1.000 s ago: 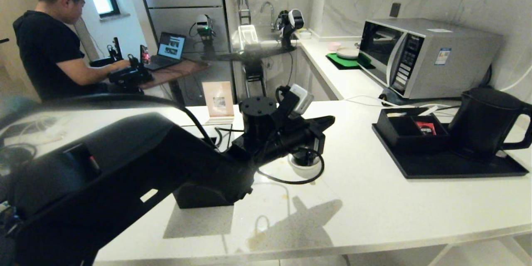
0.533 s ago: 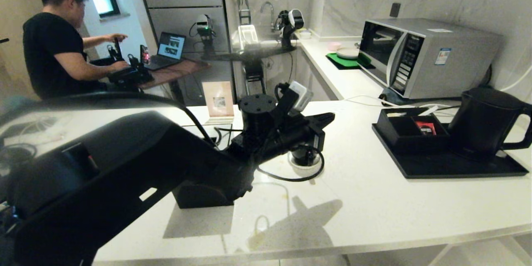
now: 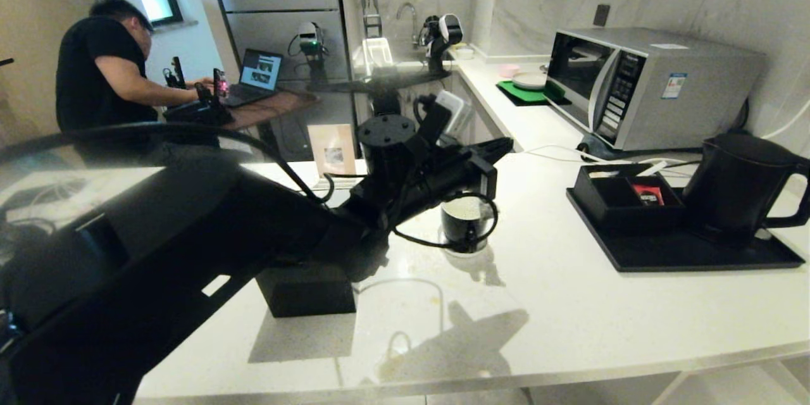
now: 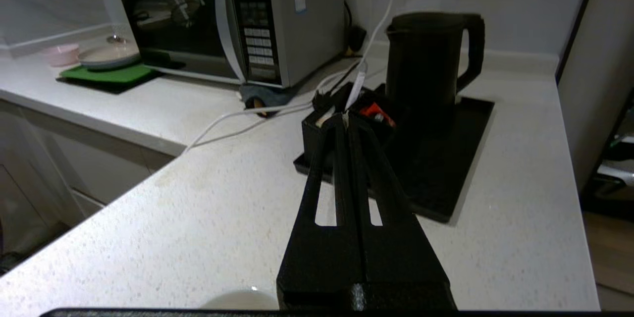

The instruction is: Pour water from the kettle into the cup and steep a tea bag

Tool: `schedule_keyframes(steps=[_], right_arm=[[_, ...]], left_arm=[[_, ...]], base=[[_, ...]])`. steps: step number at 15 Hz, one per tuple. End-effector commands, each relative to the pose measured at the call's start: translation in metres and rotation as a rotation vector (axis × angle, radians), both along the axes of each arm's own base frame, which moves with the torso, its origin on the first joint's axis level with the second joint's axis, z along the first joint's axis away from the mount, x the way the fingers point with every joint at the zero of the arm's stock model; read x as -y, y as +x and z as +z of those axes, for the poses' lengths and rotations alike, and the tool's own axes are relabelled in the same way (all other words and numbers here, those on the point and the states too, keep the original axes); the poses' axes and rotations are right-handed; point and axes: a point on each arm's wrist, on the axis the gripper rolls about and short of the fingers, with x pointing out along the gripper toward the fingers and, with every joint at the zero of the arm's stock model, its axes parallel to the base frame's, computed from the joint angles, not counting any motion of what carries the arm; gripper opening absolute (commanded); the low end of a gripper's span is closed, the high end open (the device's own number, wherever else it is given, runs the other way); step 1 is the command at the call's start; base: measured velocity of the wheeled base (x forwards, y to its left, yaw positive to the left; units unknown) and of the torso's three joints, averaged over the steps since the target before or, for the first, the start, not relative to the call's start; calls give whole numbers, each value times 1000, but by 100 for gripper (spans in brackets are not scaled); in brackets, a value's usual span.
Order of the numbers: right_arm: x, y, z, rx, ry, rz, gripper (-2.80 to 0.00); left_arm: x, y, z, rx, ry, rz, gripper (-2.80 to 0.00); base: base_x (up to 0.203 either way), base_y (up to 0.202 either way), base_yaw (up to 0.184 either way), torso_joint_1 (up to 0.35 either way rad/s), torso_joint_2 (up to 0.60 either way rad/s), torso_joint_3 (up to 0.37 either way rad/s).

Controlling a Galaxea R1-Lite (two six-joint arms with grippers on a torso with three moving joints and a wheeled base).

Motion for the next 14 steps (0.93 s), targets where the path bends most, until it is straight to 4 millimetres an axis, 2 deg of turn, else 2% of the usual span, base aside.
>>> schedule_keyframes(steps=[1,9,14], right_arm=[[0,0,0,-2,0,0,-280],[0,0,0,-2,0,0,-280],[0,0,0,-2,0,0,-280]], left_arm=[[-1,-1,11,23,-20,-1,-280],[-3,-2,17,33,-27,1,-280],[-14,5,20,37,-30,27,-280]], base=[[0,0,0,0,0,0],[0,0,0,0,0,0],[0,0,0,0,0,0]])
